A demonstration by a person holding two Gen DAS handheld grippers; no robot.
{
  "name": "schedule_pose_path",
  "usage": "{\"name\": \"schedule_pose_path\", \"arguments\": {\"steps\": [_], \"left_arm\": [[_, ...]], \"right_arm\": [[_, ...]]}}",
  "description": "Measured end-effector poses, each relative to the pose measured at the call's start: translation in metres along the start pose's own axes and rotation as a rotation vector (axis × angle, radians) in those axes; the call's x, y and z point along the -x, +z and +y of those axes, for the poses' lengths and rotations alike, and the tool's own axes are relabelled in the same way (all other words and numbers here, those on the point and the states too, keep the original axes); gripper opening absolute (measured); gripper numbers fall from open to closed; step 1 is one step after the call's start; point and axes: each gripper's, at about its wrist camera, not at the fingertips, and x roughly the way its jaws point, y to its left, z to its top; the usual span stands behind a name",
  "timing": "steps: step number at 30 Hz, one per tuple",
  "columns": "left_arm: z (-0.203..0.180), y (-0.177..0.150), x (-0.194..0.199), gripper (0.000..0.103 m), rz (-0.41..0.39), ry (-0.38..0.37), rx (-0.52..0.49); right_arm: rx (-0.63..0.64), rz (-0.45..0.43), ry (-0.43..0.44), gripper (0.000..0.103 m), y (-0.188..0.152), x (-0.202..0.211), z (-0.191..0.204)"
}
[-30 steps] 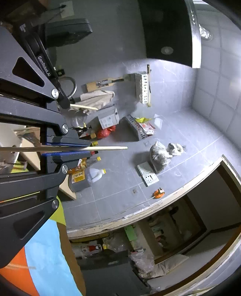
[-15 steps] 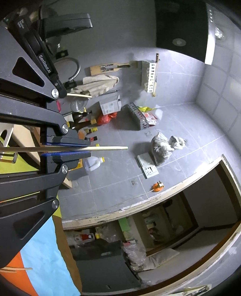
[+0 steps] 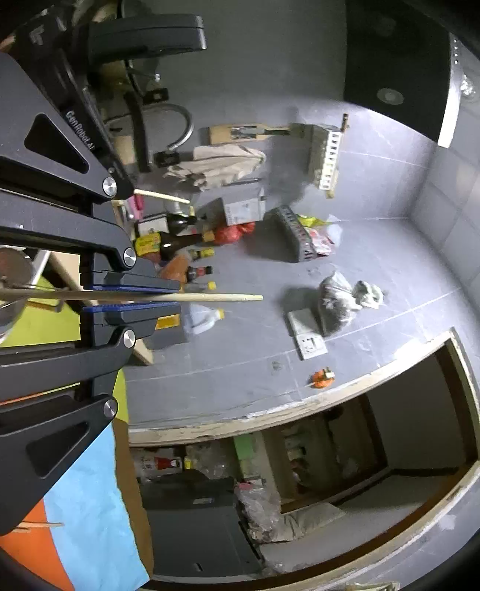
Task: Organize utensils
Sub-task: 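Open both tools to drop the chopsticks into the basket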
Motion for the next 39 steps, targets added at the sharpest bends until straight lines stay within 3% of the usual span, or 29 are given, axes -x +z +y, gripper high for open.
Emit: {"name": "schedule_pose_path", "arguments": {"steps": [13,19,24,28,34,39], "left_arm": [[-0.001,-0.003,0.008,0.004,0.108,-0.031,-0.015],[-0.003,-0.002,0.015,0.006,0.127,-0.036,-0.014],[-0.008,0.002,0.024,0.021,0.116,-0.054,-0.024],[-0.016,0.007,0.031,0.027,0.102,-0.067,-0.043],[-0.030,0.013,0.039,0.049,0.087,-0.097,-0.059],[-0.046,0.014,0.047,0.075,0.060,-0.128,-0.070]], "right_arm": [[0.019,0.111,0.016,0.005,-0.007,0.005,0.000],[0.022,0.119,0.021,0.019,-0.006,0.010,-0.001],[0.029,0.113,0.014,0.021,-0.002,0.016,-0.003],[0.036,0.099,0.003,0.027,0.005,0.027,-0.008],[0.049,0.074,-0.036,0.046,0.020,0.050,-0.021],[0.054,0.056,-0.083,0.062,0.030,0.072,-0.035]]}}
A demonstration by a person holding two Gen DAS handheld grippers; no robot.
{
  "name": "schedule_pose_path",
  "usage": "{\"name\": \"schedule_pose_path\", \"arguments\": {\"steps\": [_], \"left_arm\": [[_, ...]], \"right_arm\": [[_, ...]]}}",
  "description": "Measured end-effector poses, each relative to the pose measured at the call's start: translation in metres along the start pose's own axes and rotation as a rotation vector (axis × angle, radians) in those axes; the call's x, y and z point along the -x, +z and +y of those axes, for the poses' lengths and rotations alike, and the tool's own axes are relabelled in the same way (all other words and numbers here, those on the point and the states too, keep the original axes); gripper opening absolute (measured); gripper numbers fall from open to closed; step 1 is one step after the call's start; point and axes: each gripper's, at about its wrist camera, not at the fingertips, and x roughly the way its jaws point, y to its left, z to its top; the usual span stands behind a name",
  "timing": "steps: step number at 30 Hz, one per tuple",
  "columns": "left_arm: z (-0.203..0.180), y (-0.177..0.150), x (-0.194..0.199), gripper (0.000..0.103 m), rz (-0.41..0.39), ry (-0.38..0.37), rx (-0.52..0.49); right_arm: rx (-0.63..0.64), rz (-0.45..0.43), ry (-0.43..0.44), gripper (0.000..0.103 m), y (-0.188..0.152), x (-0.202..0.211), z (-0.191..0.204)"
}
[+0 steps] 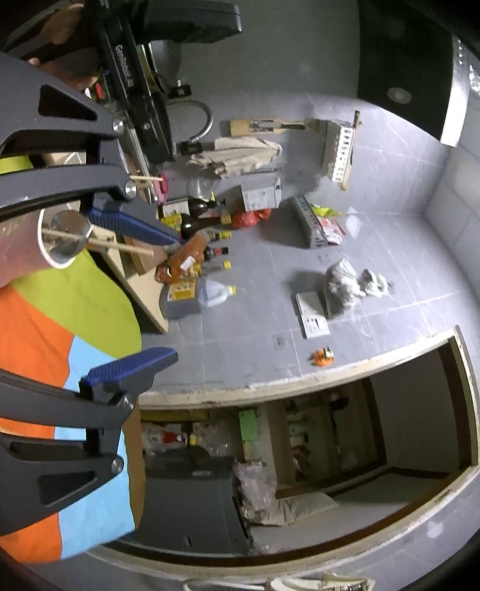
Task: Organize utensils
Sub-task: 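Open both tools to drop the chopsticks into the basket, then move both tools back toward the last two chopsticks on the cloth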
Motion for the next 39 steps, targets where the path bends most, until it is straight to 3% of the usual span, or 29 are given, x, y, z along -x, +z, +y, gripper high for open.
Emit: {"name": "schedule_pose_path", "arguments": {"steps": [3,9,12,15,26,39], "left_arm": [[-0.010,-0.001,0.002,0.085,-0.009,-0.015,-0.015],[-0.033,-0.007,0.005,0.093,-0.028,-0.044,-0.069],[-0.043,-0.012,0.007,0.095,-0.035,-0.063,-0.086],[-0.053,-0.019,0.007,0.096,-0.029,-0.083,-0.099],[-0.088,-0.047,-0.002,0.096,0.028,-0.171,-0.152],[-0.123,-0.087,-0.030,0.096,0.218,-0.152,-0.221]], "right_arm": [[0.008,0.000,-0.028,0.068,0.004,0.013,-0.009],[0.007,-0.007,-0.090,0.084,0.007,0.040,-0.028],[0.010,0.003,-0.128,0.089,0.006,0.055,-0.038],[0.010,0.004,-0.170,0.103,0.005,0.067,-0.047],[0.028,0.070,-0.267,0.103,-0.003,0.097,-0.072],[-0.003,0.408,-0.374,0.103,-0.047,0.085,-0.105]]}}
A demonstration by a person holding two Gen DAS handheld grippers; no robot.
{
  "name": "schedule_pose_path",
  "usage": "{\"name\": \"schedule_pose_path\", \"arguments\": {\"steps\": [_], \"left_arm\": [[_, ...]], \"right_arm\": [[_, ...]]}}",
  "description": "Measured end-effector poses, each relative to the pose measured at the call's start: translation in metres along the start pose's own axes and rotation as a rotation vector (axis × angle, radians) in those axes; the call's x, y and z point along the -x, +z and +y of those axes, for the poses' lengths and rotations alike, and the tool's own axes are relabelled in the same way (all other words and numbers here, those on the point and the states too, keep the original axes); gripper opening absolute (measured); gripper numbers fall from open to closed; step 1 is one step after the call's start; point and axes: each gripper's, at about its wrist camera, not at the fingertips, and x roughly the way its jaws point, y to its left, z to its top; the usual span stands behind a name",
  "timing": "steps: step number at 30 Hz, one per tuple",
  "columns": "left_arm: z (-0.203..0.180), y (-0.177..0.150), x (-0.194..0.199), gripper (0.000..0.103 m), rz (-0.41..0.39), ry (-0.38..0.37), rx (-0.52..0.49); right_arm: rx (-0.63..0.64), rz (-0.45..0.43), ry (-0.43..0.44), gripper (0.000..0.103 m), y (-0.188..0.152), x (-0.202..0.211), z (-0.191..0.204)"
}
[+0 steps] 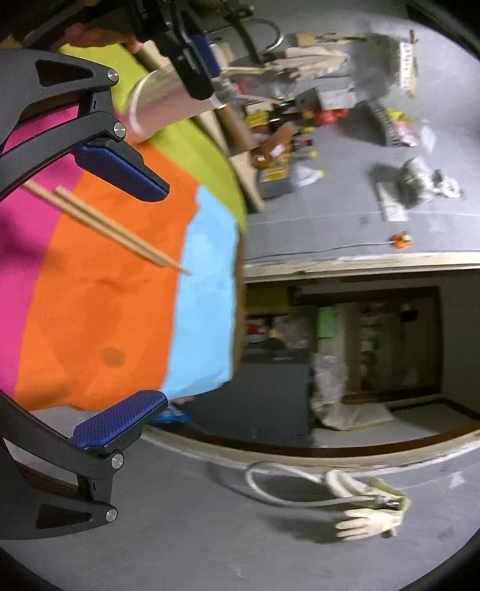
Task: Organize utensils
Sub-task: 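Move both tools back toward the last two chopsticks on the cloth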
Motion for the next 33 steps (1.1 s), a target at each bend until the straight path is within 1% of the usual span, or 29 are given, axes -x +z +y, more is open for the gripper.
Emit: {"name": "schedule_pose_path", "arguments": {"steps": [4,6,11,15,25,33], "left_arm": [[-0.006,-0.009,-0.010,0.096,0.061,0.000,-0.009],[-0.007,-0.014,-0.018,0.096,0.107,-0.005,0.000],[-0.005,-0.024,-0.033,0.096,0.214,-0.009,0.002],[-0.002,-0.038,-0.041,0.096,0.287,0.003,-0.012],[0.009,-0.061,-0.056,0.096,0.419,0.051,0.019],[0.014,-0.063,-0.058,0.096,0.447,0.046,0.050]], "right_arm": [[0.001,0.085,0.007,0.103,-0.009,-0.009,-0.002],[0.004,0.131,0.015,0.103,-0.013,-0.014,-0.001],[0.017,0.231,0.056,0.103,-0.025,-0.022,0.004],[0.045,0.296,0.083,0.103,-0.034,-0.025,0.013],[0.157,0.396,0.148,0.103,-0.053,-0.030,0.044],[0.231,0.468,0.135,0.103,-0.069,-0.039,0.056]]}}
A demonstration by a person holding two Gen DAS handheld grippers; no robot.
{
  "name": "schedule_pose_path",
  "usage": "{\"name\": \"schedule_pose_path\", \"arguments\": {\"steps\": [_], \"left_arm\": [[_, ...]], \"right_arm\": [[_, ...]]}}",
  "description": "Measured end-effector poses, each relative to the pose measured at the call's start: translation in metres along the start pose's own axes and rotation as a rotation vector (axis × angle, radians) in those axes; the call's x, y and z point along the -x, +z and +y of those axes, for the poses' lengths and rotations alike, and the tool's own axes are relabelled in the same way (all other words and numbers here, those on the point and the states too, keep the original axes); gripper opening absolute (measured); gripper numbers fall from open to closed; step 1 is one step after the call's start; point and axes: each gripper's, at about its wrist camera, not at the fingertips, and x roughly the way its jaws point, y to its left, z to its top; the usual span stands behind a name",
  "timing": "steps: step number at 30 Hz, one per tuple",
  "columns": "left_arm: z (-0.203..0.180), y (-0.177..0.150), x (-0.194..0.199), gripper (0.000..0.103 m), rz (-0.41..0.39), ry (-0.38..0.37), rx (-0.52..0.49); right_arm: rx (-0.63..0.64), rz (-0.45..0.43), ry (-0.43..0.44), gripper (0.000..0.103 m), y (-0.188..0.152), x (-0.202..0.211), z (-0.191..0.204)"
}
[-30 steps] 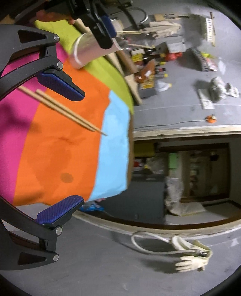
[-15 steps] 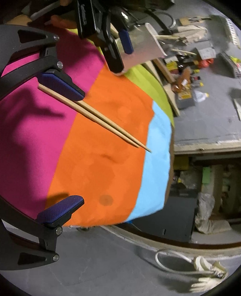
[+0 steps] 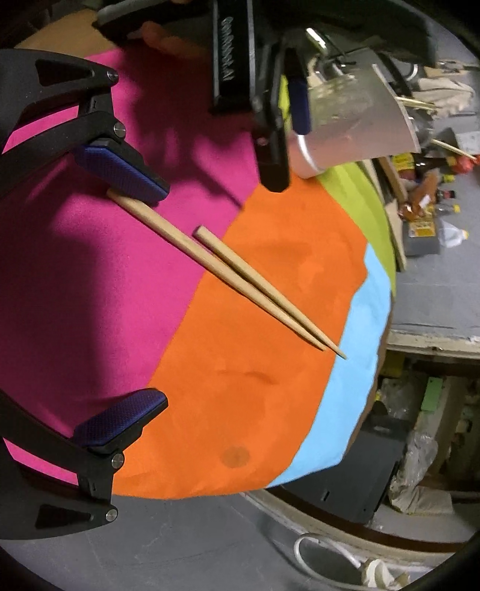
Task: Organize utensils
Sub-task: 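Move both tools back toward the last two chopsticks on the cloth, then close the left tool on one chopstick while the right tool grasps the other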
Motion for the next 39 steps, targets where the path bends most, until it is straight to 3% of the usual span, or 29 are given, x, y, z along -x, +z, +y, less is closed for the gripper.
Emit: {"name": "schedule_pose_path", "arguments": {"steps": [6,9,16,19,22,27,30,39], "left_arm": [[-0.002,0.006,-0.001,0.096,0.027,-0.030,-0.003],[-0.004,0.010,-0.003,0.096,0.040,-0.036,0.003],[-0.018,0.023,-0.008,0.096,0.044,-0.037,-0.041],[-0.027,0.029,-0.016,0.095,0.051,-0.040,-0.072],[-0.034,0.036,-0.028,0.086,0.070,-0.059,-0.090],[-0.043,0.054,-0.051,0.048,0.132,-0.132,-0.115],[-0.043,0.065,-0.065,0.035,0.175,-0.170,-0.082],[-0.044,0.090,-0.091,0.020,0.237,-0.185,-0.047]], "right_arm": [[-0.010,-0.012,-0.091,0.101,0.003,0.002,-0.016],[-0.066,-0.009,-0.066,0.092,0.005,0.000,-0.037],[-0.124,-0.027,-0.046,0.051,0.014,-0.004,-0.071],[-0.137,-0.027,-0.038,0.040,0.018,-0.007,-0.082],[-0.141,-0.024,-0.027,0.031,0.024,-0.011,-0.093],[-0.155,-0.002,0.071,0.029,0.036,-0.021,-0.108],[-0.162,0.012,0.119,0.029,0.047,-0.026,-0.115],[-0.156,0.069,0.234,0.029,0.083,-0.053,-0.120]]}}
